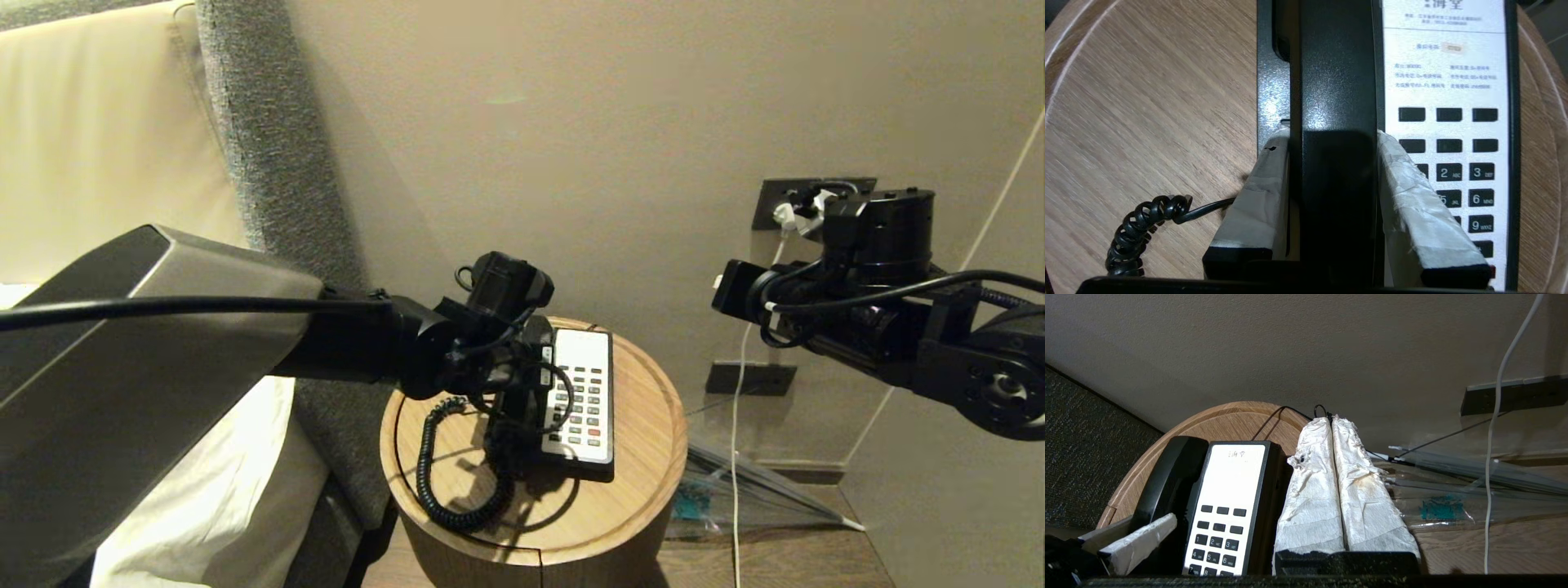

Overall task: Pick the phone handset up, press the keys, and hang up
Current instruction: Put the handset back

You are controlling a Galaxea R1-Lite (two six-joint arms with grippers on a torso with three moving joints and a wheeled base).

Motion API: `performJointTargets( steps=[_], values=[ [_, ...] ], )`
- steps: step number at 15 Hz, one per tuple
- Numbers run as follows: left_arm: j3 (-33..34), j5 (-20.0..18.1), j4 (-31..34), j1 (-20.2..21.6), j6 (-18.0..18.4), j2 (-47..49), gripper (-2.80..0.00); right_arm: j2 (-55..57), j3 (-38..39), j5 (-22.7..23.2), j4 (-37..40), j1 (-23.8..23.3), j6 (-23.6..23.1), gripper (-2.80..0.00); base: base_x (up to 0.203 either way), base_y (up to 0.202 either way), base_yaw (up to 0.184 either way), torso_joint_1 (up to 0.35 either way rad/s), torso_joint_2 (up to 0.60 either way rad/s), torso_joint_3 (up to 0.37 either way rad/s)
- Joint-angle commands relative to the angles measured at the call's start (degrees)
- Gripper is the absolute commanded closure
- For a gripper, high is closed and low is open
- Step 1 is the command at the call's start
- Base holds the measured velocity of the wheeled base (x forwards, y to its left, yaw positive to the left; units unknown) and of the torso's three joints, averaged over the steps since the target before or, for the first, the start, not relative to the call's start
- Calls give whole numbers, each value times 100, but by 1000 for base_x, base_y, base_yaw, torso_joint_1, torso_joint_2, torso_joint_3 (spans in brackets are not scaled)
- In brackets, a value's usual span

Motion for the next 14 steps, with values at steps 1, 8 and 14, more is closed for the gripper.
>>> performJointTargets(
  steps=[1, 8, 14],
  values=[
    [-86, 9, -29, 2, -18, 98, 0, 10, 1, -11, -25, 8, 7, 0, 0, 0, 0, 0, 0, 0],
    [-219, 18, -40, 11, -51, 105, -280, 10, 47, 32, -23, 10, 7, 0, 0, 0, 0, 0, 0, 0],
    [49, 113, 14, 37, -86, -601, -280, -79, 249, 23, -34, 108, -55, 0, 0, 0, 0, 0, 0, 0]
  ],
)
